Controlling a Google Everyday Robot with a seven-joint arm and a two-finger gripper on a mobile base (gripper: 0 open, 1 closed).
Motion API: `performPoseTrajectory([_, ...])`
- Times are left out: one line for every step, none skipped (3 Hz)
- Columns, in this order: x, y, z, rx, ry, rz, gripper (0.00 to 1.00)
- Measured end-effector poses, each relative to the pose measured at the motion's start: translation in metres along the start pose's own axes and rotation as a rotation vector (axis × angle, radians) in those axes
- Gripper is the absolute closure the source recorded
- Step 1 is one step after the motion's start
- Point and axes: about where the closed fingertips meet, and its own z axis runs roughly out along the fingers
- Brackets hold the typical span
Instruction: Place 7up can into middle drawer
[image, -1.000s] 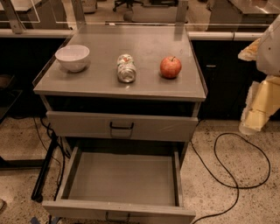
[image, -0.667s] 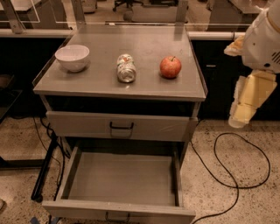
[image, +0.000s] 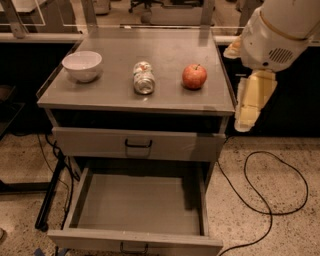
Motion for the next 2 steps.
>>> performPoseTrajectory([0.0, 0.0, 0.0, 0.0, 0.0, 0.0, 0.0])
performPoseTrajectory([0.0015, 0.0081, 0.0048, 0.001, 0.011, 0.09, 0.0])
